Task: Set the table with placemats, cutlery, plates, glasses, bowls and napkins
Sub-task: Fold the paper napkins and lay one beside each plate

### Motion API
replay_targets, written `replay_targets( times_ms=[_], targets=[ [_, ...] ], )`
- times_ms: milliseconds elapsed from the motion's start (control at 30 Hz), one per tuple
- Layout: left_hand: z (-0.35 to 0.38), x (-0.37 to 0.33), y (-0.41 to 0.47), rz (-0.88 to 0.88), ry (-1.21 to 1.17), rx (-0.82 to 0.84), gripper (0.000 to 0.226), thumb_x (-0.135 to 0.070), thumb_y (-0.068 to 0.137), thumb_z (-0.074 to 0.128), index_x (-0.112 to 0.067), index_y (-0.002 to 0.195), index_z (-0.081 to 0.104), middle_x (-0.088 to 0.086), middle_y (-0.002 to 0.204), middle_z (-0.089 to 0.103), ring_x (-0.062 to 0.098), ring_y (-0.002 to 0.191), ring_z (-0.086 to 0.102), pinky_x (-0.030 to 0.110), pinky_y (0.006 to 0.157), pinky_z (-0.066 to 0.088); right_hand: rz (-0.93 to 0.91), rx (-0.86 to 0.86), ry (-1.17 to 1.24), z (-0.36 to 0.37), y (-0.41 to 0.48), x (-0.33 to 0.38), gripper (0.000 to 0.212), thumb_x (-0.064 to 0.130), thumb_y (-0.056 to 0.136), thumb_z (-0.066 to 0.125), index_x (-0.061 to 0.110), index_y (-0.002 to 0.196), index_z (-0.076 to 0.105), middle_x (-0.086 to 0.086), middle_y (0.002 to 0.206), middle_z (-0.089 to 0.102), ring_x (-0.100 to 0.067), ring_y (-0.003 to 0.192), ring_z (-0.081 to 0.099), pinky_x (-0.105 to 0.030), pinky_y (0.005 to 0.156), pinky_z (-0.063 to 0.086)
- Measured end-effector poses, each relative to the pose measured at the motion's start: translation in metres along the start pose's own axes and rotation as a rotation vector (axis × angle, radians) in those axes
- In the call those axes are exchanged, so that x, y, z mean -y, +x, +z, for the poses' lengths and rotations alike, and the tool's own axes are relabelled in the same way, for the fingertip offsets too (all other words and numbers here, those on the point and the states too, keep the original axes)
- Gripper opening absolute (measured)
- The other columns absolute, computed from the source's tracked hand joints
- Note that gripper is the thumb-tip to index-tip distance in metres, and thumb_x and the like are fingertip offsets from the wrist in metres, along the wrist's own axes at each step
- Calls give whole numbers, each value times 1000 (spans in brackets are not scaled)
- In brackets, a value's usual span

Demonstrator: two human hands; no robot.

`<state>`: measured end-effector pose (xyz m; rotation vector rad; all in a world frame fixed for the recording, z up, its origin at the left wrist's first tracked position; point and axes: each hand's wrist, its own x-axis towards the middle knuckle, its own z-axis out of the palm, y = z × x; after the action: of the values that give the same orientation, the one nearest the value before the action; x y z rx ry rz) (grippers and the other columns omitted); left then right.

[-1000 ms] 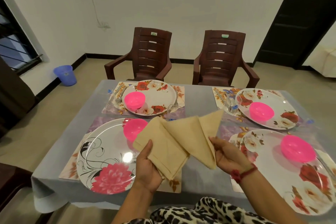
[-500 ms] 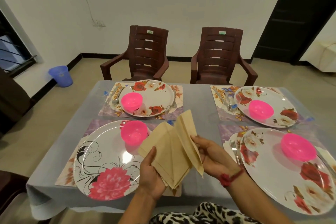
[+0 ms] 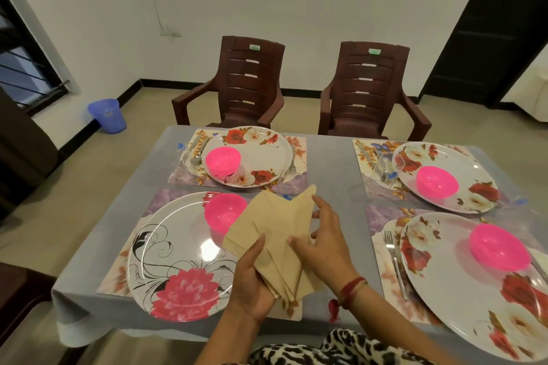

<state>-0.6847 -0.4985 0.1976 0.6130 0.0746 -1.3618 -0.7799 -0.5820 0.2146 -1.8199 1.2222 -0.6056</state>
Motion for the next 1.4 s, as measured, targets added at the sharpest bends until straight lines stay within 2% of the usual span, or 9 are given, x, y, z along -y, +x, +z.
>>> replay_targets(
  times_ms=[133,200,400,500,633,933,1067,1233,1400],
  targets=[
    [2,0,2,-18,19,-59,40,-15,88,50,-7,127,54,18,117,66,33,104,66,53,95,48,87,-149,192,-7,4,-10,79,36,79,72,32,141,24,0,142,26,-18,122,39,-42,100,42],
    [3,-3,0,23,12,-66,29,-12,93,45,-9,119,58,14,105,71,28,91,71,48,81,56,298,-222,460,-17,4,-22,67,36,83,67,28,139,31,-4,143,32,-20,121,40,-39,97,40],
    [0,-7,0,61,14,-68,28,-12,96,42,-13,120,55,12,100,73,26,84,72,47,69,59,807,219,1072,-30,-15,-52,48,26,79,68,3,118,53,-19,107,61,-30,92,64,-39,71,59],
    [0,-7,-3,80,38,-83,28,-12,97,41,-12,121,55,11,96,74,25,81,72,41,59,59,728,137,1125,-29,-15,-49,39,8,82,65,-1,117,50,-18,99,63,-28,89,64,-31,56,58],
    [-2,-6,-5,82,90,-75,27,-13,97,41,-12,120,55,10,96,74,25,81,72,41,59,59,612,33,1092,-35,-14,-44,42,5,83,63,2,122,48,-16,110,60,-30,101,60,-39,70,59],
    [-2,4,-3,10,105,-57,42,-18,88,47,-4,127,54,18,116,67,30,99,68,50,94,47,137,145,555,-26,-17,24,41,51,82,49,19,100,67,1,99,68,-11,93,62,-19,75,47],
    [-3,3,-3,11,48,-38,41,-21,87,49,-7,124,58,17,115,67,29,97,68,44,81,57,-113,158,231,-8,-18,14,24,23,97,47,28,119,56,14,109,60,4,102,54,-15,86,45],
    [0,10,-2,38,46,-89,41,-8,82,54,-3,122,58,18,106,70,29,93,69,45,83,56,-252,173,188,2,-26,9,54,1,90,49,43,123,42,18,116,56,4,108,55,-9,90,45],
    [0,7,-2,6,49,-114,40,-11,91,49,-3,130,51,23,122,62,37,111,61,54,99,43,-434,-62,21,-21,-22,-4,42,51,75,62,41,114,51,20,122,44,8,114,42,-3,91,35]
  ],
)
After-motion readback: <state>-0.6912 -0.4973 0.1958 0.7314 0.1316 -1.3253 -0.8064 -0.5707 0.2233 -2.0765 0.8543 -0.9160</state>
